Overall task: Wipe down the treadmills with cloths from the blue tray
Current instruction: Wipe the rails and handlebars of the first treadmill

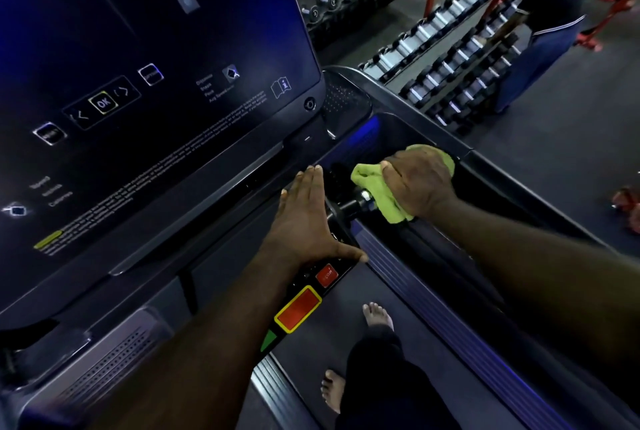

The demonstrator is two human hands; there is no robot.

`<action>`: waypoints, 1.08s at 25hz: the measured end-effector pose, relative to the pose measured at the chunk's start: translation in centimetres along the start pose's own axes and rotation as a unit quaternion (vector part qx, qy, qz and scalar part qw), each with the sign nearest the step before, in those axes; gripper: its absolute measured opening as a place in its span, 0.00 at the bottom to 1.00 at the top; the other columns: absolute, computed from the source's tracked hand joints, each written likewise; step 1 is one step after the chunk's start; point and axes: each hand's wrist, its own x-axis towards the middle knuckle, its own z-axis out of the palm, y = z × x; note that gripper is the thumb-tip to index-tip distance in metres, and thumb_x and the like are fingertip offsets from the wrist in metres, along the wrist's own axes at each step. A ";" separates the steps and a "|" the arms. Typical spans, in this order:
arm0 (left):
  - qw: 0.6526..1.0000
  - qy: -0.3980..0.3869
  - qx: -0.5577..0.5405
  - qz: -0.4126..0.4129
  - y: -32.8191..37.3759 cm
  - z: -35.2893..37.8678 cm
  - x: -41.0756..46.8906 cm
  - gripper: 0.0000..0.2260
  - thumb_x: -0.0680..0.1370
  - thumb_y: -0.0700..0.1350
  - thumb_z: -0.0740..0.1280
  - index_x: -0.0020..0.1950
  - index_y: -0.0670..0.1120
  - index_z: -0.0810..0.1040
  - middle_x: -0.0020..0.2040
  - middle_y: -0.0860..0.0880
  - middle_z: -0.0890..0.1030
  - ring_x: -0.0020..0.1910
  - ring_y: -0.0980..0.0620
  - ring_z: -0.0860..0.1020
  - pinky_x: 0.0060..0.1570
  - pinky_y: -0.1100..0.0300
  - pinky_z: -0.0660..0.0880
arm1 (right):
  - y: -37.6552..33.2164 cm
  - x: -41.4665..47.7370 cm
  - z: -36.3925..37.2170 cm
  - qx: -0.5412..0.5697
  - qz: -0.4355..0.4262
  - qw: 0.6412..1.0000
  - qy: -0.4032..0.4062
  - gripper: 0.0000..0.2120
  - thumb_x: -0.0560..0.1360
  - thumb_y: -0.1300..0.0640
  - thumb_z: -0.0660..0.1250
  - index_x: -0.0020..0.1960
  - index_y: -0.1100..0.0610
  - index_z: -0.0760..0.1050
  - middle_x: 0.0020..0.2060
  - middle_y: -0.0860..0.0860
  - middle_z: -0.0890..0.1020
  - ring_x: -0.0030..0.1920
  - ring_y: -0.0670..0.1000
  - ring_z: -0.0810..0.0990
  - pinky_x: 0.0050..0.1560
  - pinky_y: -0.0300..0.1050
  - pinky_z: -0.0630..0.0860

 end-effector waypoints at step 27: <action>0.999 -0.002 -0.024 -0.027 0.6 -0.5 -0.2 0.74 0.58 0.72 0.80 0.84 0.48 0.32 0.85 0.54 0.36 0.82 0.56 0.33 0.83 0.48 0.40 | -4.1 2.2 -0.9 -0.019 -0.203 0.955 -0.215 0.38 0.81 0.28 0.40 0.64 0.50 0.78 0.60 0.50 0.83 0.62 0.56 0.81 0.60 0.54 0.72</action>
